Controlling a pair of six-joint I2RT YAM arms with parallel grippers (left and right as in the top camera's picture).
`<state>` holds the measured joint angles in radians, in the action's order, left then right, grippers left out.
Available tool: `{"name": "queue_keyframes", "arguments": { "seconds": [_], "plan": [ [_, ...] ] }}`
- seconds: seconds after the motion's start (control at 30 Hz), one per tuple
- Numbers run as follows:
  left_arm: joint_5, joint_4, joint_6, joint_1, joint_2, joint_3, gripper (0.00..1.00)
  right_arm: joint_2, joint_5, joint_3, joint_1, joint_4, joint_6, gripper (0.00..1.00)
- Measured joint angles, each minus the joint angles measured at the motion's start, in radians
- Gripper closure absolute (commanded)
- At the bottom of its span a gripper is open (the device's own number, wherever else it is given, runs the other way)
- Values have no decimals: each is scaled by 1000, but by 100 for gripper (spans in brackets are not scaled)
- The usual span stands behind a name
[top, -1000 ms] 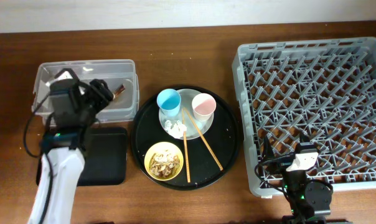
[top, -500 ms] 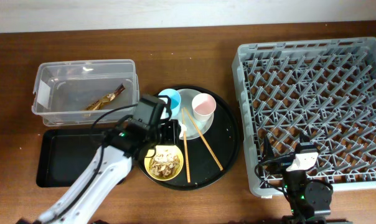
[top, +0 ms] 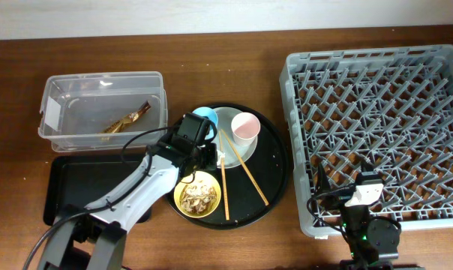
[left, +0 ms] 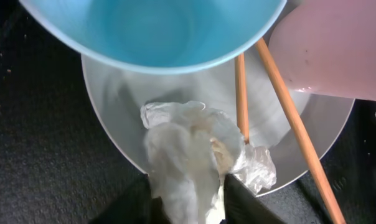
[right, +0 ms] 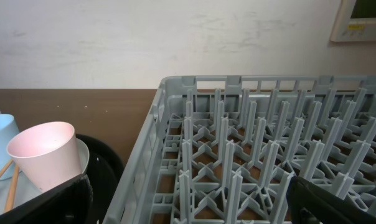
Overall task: Sort waste into correct bins and load items into the dishwasher rack
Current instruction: 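Grasp the white tissue on the plate with the left gripper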
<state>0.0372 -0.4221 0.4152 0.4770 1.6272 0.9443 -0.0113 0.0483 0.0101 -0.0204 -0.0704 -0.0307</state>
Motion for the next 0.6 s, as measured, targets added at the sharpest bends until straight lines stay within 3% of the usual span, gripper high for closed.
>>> {"name": "queue_keyframes", "arguments": {
  "seconds": [0.47,0.53,0.6],
  "plan": [
    [-3,-6,0,12,2,0,68,0,0,0,0,0,0,2],
    [-3,-6,0,21,17,0,75,0,0,0,0,0,0,2],
    [-4,-7,-2,24,38,0,87,0,0,0,0,0,0,2]
  ]
}}
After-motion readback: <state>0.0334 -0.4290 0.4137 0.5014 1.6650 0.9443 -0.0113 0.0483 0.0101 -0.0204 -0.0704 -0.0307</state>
